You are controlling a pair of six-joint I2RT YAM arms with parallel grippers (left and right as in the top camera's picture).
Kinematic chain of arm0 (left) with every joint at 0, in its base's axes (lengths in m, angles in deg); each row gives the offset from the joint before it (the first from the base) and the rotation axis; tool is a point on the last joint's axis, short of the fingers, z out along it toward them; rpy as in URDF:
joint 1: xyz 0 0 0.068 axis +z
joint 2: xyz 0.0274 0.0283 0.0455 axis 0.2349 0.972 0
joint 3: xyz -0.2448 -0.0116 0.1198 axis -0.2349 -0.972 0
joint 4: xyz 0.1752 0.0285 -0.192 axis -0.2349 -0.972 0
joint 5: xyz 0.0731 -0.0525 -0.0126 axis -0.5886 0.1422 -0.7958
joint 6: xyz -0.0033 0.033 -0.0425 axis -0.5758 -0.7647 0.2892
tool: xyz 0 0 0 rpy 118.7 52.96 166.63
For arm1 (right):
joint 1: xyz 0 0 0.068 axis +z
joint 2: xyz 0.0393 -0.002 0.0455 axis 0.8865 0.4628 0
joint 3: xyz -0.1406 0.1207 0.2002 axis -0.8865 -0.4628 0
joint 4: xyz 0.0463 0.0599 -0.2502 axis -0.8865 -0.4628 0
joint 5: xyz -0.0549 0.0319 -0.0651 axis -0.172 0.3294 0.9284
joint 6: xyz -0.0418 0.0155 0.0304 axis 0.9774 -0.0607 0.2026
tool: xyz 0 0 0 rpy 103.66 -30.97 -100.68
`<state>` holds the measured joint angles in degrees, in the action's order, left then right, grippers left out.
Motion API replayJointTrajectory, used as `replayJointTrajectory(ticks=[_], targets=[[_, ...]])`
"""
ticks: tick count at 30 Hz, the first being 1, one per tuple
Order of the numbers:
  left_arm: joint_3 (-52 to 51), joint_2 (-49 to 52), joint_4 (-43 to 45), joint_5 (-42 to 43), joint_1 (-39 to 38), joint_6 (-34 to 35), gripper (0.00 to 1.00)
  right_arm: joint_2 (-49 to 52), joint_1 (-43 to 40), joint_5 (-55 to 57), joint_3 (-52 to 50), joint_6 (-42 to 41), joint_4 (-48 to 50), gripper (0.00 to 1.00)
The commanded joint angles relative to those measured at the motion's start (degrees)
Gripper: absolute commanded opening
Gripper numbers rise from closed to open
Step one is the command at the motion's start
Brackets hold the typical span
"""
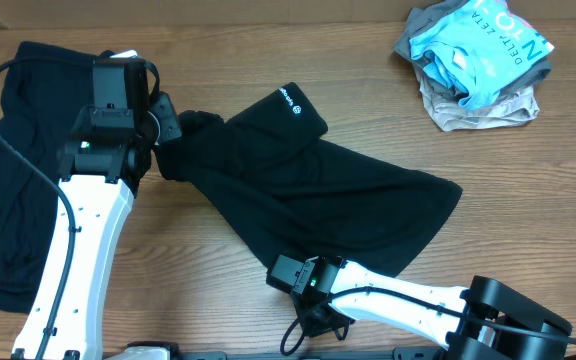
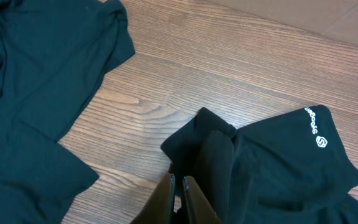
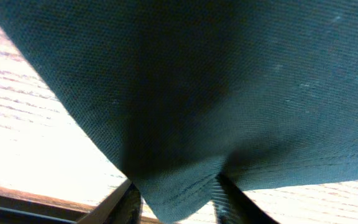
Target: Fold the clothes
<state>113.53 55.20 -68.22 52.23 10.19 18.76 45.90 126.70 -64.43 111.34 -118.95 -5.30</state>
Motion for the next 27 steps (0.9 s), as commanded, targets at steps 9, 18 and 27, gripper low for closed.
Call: replayJointTrajectory(ticks=[9, 18, 27], targets=[[1.0, -0.4, 0.2, -0.4, -0.3, -1.3, 0.04, -3.0, -3.7, 3.1, 3.2, -3.1, -4.3, 0.04], [10.1, -10.6, -2.3, -3.3, -0.4, -2.4, 0.04, -18.4, -27.6, 13.0, 38.4, 11.8, -27.3, 0.04], [16.6, -20.4, -2.9, -8.1, -0.4, -3.0, 0.04, -18.9, -45.3, 12.3, 71.5, 26.4, -37.9, 0.04]])
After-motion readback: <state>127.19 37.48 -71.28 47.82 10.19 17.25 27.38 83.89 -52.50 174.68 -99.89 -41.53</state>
